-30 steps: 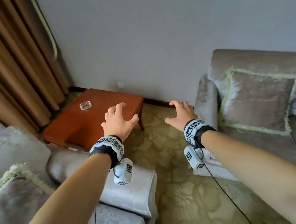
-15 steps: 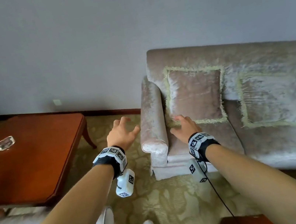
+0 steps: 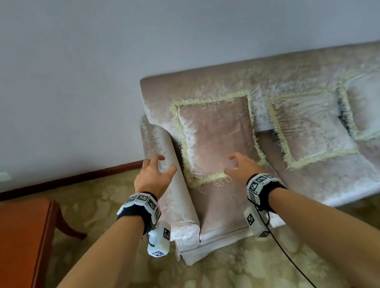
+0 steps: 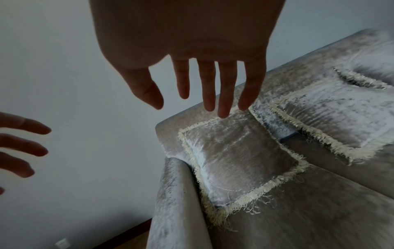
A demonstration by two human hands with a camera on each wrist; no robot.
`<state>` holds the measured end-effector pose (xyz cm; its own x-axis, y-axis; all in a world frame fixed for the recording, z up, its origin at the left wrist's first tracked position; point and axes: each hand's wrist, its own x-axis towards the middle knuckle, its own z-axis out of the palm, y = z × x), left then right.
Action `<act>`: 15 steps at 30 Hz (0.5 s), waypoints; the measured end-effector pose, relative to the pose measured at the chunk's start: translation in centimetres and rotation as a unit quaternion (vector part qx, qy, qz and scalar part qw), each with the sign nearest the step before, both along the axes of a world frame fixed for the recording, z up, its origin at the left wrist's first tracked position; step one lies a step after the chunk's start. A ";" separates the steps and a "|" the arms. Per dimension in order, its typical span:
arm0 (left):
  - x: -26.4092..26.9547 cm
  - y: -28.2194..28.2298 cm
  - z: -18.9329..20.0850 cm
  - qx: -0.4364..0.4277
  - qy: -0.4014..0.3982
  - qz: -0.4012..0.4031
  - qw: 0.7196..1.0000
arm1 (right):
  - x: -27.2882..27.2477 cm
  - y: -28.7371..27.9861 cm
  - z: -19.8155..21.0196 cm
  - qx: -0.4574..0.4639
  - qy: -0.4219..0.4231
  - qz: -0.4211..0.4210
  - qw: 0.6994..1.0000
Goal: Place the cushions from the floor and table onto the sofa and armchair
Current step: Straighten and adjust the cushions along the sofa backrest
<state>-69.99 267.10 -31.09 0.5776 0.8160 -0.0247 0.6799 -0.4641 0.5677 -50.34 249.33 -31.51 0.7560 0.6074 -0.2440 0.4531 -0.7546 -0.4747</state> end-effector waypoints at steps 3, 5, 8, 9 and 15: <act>3.1 1.4 0.0 -0.006 -0.013 -0.022 1.000 | 2.7 0.7 0.2 -0.002 0.000 -0.023 1.000; 5.3 2.0 -0.2 -0.015 -0.018 -0.035 0.999 | 4.4 0.7 0.1 -0.012 -0.002 -0.023 1.000; 9.1 2.1 -0.3 -0.017 -0.012 -0.057 0.998 | 7.5 0.7 -0.2 -0.014 -0.004 -0.036 0.999; 10.5 2.1 -0.4 -0.017 -0.017 -0.063 0.998 | 8.7 0.7 -0.4 -0.012 -0.001 -0.042 0.999; 20.1 1.7 -1.3 -0.016 -0.015 -0.072 0.997 | 18.3 0.3 -1.6 -0.006 0.011 -0.049 0.999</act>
